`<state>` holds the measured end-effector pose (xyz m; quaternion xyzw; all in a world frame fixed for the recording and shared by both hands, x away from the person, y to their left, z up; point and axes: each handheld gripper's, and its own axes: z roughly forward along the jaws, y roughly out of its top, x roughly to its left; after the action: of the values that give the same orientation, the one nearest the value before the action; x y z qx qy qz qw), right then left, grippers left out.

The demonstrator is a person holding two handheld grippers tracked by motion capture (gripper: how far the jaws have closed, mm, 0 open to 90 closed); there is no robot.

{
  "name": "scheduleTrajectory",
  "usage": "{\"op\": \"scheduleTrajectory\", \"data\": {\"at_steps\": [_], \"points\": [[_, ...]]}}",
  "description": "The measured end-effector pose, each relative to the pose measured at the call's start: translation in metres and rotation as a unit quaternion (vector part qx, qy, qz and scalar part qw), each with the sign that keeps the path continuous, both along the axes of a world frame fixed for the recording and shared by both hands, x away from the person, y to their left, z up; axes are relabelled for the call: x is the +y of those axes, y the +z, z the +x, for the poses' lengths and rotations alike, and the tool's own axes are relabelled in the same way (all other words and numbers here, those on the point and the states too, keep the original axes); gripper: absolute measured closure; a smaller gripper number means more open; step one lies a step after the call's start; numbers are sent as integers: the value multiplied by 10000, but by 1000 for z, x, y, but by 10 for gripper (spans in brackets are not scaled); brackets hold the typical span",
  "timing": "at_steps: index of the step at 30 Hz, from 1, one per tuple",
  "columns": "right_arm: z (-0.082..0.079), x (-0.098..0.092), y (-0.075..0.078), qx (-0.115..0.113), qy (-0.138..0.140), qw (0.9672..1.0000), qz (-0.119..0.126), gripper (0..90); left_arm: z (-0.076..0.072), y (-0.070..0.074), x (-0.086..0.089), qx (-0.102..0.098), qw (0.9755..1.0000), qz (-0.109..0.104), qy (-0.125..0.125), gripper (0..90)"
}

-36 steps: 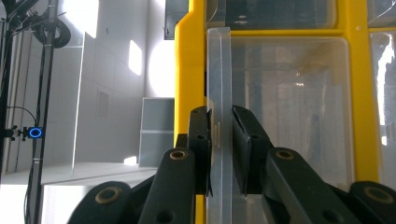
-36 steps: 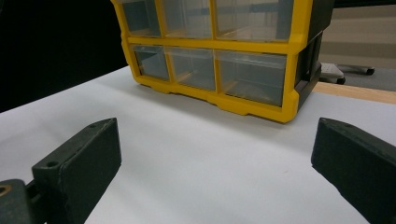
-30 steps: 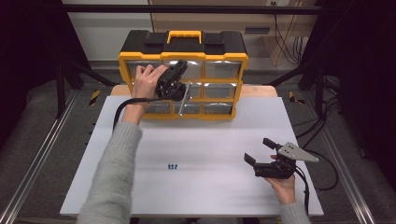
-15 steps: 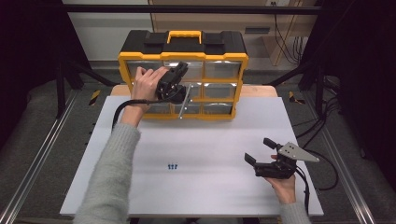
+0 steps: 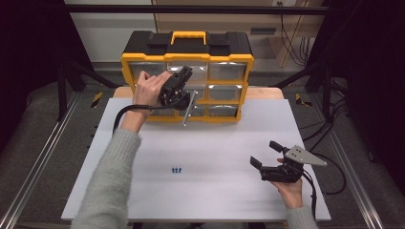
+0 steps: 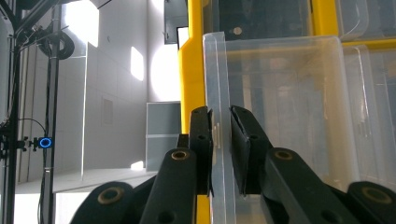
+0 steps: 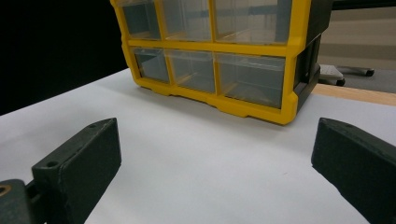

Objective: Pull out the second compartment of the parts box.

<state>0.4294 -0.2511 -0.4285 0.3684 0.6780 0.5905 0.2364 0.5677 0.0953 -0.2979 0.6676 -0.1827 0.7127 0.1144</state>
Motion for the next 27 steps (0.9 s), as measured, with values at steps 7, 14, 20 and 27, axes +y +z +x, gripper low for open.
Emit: {"op": "scheduleTrajectory", "data": {"at_steps": [7,14,20,27], "points": [[1,-1,-1,-74,30,9999,-84,21,-8,0,2,-7,10000,25,-70,782],[0,0,0,-29,27,10000,-23,21,-14,-1,3,-19,9999,53,-128,782],[0,0,0,-34,24,10000,-36,21,-21,-2,4,-49,9998,61,-167,783],[0,0,0,-33,27,10000,-44,21,-28,-2,5,-76,9997,70,-204,784]]}}
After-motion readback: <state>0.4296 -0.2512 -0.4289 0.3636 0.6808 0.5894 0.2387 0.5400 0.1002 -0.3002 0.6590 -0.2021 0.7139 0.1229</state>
